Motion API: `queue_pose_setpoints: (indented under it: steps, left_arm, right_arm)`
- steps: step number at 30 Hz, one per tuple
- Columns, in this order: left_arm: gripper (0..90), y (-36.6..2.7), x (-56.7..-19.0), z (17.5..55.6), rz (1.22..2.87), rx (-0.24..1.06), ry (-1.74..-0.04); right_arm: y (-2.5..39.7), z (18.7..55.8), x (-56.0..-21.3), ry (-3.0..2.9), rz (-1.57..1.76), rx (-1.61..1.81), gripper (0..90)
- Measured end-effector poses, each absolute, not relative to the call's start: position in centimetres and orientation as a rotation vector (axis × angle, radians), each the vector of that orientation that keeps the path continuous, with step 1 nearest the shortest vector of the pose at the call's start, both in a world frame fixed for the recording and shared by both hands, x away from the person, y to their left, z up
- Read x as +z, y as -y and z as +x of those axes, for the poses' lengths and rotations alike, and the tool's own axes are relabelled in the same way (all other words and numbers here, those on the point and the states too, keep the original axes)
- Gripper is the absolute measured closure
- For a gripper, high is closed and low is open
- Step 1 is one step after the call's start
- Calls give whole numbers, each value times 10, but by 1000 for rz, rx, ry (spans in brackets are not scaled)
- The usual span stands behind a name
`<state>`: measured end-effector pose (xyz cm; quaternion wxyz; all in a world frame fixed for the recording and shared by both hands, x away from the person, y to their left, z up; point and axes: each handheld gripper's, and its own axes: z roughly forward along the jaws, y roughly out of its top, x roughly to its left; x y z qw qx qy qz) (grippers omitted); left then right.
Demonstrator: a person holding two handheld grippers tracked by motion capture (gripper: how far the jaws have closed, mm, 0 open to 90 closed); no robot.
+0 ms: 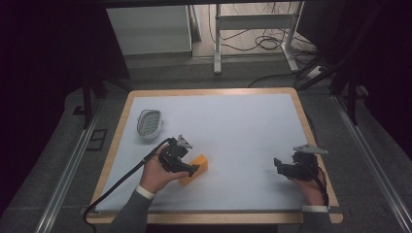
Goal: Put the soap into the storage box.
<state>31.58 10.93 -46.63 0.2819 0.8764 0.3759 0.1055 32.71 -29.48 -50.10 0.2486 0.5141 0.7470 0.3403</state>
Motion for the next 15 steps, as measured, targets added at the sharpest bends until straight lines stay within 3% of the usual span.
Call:
queue_pose_setpoints:
  steps: [6,15]
  left_arm:
    - [320,-102,-477,317,2382,255,-1008]
    - [504,-96,-486,316,2429,241,-1000]
  right_arm:
    - [293,328,-503,-2045,1390,919,112]
    - [292,328,-506,-2055,1389,898,112]
